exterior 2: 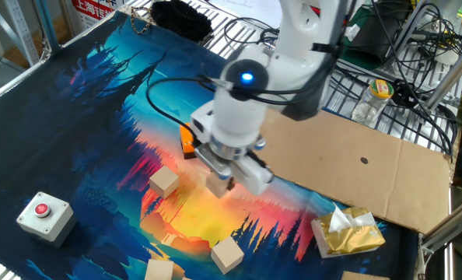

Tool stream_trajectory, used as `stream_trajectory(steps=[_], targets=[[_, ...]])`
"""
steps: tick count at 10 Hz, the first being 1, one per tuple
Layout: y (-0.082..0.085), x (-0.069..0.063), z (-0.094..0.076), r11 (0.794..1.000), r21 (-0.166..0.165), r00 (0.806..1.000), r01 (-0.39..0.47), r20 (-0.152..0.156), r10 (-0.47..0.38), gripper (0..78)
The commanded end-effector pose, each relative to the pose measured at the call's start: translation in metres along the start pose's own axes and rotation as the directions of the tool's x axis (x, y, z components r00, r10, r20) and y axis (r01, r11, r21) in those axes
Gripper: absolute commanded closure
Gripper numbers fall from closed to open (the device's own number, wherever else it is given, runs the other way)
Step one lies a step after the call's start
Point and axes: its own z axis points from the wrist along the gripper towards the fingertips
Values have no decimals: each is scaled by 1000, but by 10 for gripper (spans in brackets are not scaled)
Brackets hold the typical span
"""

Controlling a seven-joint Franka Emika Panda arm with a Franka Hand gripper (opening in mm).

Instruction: Stack the blocks into a pyramid shape

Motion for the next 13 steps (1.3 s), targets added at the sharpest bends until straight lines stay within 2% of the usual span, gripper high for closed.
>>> stream_trajectory(steps=[1,2,3,4,5,6,7,8,9,10,11,12,13], targets=[[-29,-18,3,849,9,848,-529,-10,529,764],[-31,-18,5,764,-3,764,-645,-17,645,764],[-32,-18,5,738,-10,738,-675,-18,674,764],[-44,-19,10,570,-73,573,-818,-26,819,764],[-52,-19,12,478,-110,484,-871,-40,874,764],[-54,-19,13,460,-116,467,-880,-44,883,764],[-62,-20,18,338,-173,352,-925,-57,934,764],[-64,-23,22,253,-222,274,-942,-70,959,764],[-64,-23,23,235,-230,258,-944,-75,963,764],[-65,-26,24,128,-263,160,-956,-106,981,764],[-65,-27,23,86,-268,119,-959,-112,987,764],[-66,-28,22,66,-270,101,-960,-117,988,764],[-68,-33,20,26,-276,64,-961,-130,989,764]])
